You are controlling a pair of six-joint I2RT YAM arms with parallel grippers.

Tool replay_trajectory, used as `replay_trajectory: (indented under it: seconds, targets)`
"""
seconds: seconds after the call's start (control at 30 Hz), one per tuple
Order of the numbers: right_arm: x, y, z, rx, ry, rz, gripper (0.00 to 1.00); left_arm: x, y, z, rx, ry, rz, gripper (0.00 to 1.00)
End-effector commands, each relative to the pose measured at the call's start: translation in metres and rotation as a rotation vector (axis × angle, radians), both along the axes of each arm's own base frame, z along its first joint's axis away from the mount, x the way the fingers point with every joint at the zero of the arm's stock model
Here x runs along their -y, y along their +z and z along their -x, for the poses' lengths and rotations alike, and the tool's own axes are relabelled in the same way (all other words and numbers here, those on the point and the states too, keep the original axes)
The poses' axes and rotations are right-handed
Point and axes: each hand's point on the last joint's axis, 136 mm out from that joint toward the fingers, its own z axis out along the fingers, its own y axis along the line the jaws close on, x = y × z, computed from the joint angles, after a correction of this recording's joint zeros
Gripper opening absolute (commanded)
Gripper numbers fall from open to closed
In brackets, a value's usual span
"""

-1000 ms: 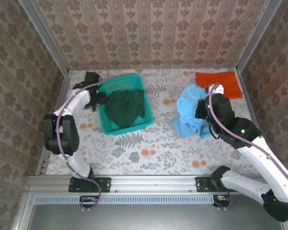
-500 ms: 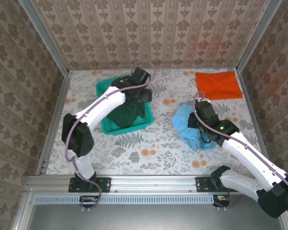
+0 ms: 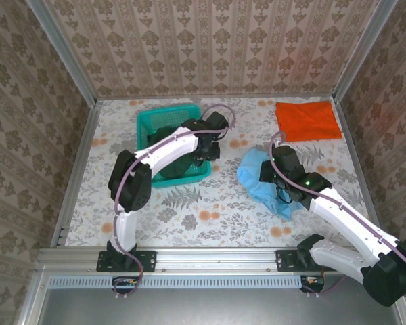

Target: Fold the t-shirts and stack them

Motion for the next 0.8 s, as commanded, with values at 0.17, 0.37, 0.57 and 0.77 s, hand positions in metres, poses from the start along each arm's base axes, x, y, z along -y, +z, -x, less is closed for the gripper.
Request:
replay_trajectory:
  seconds: [0.17,0.37,0.57,0.77]
  targets:
    - [-0.012,-0.001,-0.005,0.028,0.024,-0.081,0.0,-0.107,0.001,-0.028,0.008,-0.091,-0.182,0.0]
    - [-0.025,-0.007,-0.009,0.025,0.053,-0.134,0.0,-0.192,-0.001,-0.074,0.035,0.036,-0.177,0.0]
    - [-0.029,-0.015,-0.01,0.039,0.08,-0.139,0.0,-0.242,-0.01,-0.124,0.063,0.006,-0.238,0.0]
    - [-0.03,-0.019,-0.007,0.056,0.094,-0.144,0.0,-0.265,-0.016,-0.15,0.045,-0.036,-0.287,0.0]
